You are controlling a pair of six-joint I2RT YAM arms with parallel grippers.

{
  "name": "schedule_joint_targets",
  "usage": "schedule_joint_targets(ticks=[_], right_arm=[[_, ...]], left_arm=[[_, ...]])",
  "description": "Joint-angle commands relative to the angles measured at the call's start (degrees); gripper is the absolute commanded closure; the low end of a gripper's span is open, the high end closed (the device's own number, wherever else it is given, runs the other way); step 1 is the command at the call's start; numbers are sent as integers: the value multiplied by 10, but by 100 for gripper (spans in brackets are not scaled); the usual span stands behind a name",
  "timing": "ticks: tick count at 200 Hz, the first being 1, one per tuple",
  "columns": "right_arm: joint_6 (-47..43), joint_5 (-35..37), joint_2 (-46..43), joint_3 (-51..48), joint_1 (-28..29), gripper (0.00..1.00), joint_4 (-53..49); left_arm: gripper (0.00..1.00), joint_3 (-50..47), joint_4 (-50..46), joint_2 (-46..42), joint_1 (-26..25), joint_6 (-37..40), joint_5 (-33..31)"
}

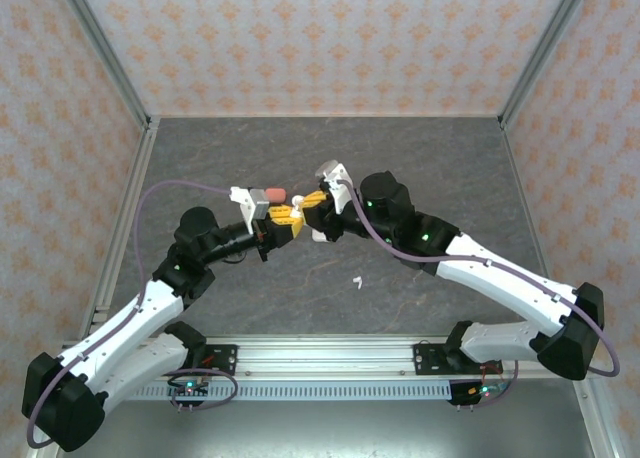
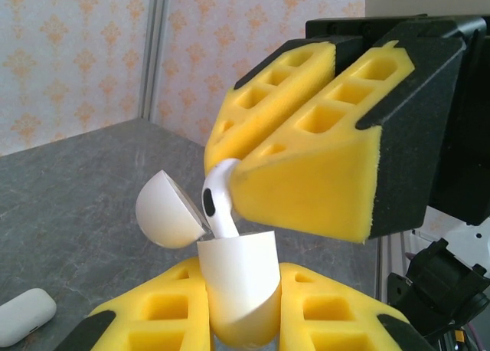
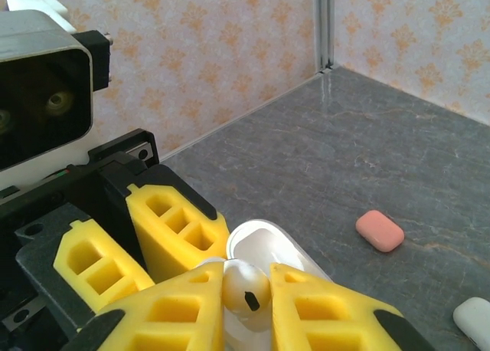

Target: Insert the wireless bluetooth earbuds into the charging case

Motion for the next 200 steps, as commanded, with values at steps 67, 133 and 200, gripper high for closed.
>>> schedule_joint_targets(ticks=[67,133,200], right_arm=[[42,-18,-9,56,-3,60,-61],[77,52,-56,81,-40,44,-118],[147,146,-74,13,-101,42,-258]], left_arm=[[96,-6,50,-4,-3,-10,-5],[98,-14,54,-8,-3,-6,-18],[100,-34,75,-35,-3,-6,-37]])
